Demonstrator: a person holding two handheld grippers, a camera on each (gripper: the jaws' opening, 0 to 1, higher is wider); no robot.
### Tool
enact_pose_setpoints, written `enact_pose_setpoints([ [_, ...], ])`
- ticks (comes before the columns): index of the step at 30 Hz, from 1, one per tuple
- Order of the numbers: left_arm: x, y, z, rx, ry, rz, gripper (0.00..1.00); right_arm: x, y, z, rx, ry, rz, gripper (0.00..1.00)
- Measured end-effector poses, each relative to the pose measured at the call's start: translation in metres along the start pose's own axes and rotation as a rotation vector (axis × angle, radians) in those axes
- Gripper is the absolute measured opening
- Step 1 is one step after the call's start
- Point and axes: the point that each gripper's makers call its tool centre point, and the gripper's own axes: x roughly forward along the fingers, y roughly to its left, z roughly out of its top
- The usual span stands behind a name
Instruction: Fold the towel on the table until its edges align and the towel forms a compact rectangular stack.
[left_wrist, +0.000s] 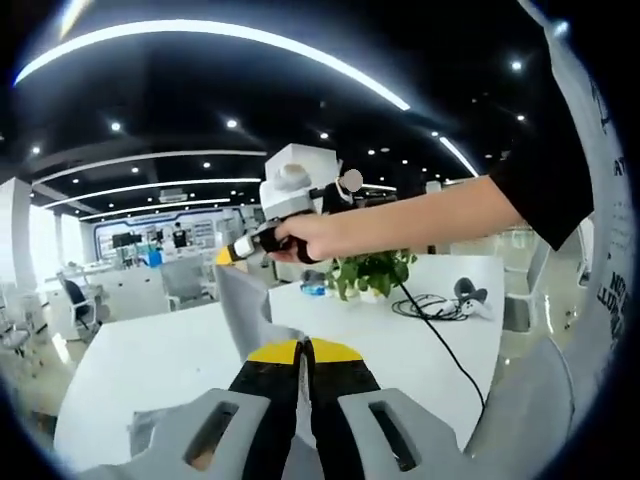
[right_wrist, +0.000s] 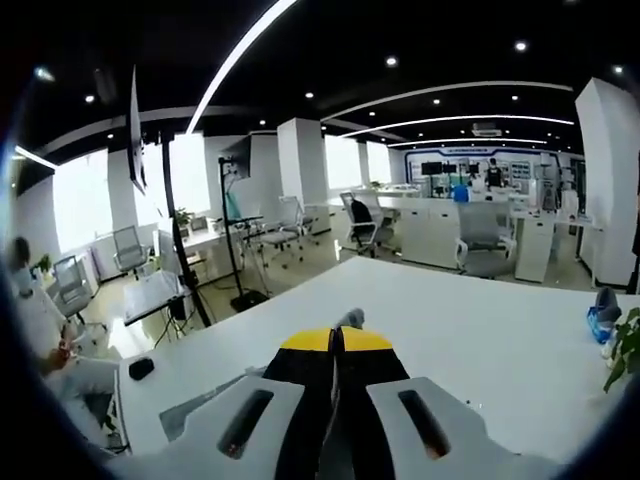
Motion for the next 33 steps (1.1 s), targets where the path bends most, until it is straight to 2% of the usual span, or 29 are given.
enact_pose_setpoints([
  [5, -0.012, 0.013, -0.009, -0.018, 0.015, 0.049, 0.02, 0.009, 0.011, -0.004, 0.001, 0.007, 0.017, 0.00],
  [8, -0.016, 0.019, -0.022, -0.033, 0.045, 0.077, 0.02, 0.017, 0.016, -0.007, 0.000, 0.016, 0.028, 0.00],
  [15, -0.027, 0.033, -0.042, -0.093, 0.061, 0.143, 0.02, 0.037, 0.024, -0.018, -0.005, 0.037, 0.046, 0.00],
  [27, -0.046, 0.060, -0.068, -0.147, 0.083, 0.249, 0.02, 0.078, 0.043, -0.048, -0.008, 0.100, 0.082, 0.00],
  [33, -0.054, 0.072, -0.089, -0.193, 0.098, 0.303, 0.02, 0.102, 0.059, -0.061, -0.011, 0.130, 0.110, 0.00],
])
